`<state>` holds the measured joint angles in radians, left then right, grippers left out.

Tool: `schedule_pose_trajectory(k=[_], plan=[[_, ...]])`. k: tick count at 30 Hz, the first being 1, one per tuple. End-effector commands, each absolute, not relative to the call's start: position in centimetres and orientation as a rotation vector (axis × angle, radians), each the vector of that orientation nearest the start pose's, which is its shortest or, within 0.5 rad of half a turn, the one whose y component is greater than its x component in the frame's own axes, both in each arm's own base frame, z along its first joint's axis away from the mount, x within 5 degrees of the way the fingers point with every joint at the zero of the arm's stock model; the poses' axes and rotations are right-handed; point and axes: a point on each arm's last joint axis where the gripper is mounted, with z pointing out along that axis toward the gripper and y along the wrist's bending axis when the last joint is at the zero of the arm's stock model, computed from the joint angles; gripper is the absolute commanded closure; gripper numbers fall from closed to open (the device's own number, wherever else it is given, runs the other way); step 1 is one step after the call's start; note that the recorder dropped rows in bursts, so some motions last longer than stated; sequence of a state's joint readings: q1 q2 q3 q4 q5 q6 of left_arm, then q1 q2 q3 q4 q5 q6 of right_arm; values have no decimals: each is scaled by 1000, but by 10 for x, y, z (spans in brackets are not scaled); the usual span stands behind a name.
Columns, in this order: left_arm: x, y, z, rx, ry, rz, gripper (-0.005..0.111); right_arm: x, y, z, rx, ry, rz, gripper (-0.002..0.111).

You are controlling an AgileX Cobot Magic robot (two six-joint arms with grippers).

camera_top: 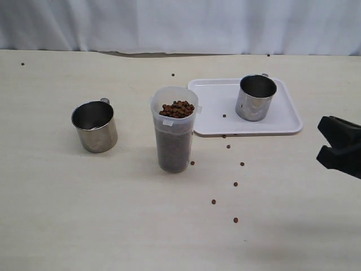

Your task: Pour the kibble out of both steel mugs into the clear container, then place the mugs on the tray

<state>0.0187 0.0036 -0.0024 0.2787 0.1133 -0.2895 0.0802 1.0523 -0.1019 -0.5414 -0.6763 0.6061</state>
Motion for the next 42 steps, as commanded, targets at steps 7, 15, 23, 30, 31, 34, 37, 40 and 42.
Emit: schedule_pose_trajectory(k=[7,15,23,30,31,34,37,40,42], plan=[[56,3,204,-45,1580,16,107,137,26,198,-71,1649,313,103],[56,3,204,-45,1580,16,107,102,18,219,-38,1554,254,103],[56,3,204,-45,1580,16,107,75,11,221,-6,1469,220,103],[56,3,204,-45,1580,16,107,55,6,219,32,1417,198,103],[56,3,204,-45,1580,16,107,55,5,217,38,1439,192,103],[56,3,205,-44,1578,16,107,56,5,215,60,1465,197,103],[56,3,205,-41,1576,19,107,56,4,213,73,1485,188,103],[56,3,205,-41,1576,19,107,56,4,213,73,1485,188,103],[56,3,205,-41,1576,19,107,56,4,212,75,1493,186,103]])
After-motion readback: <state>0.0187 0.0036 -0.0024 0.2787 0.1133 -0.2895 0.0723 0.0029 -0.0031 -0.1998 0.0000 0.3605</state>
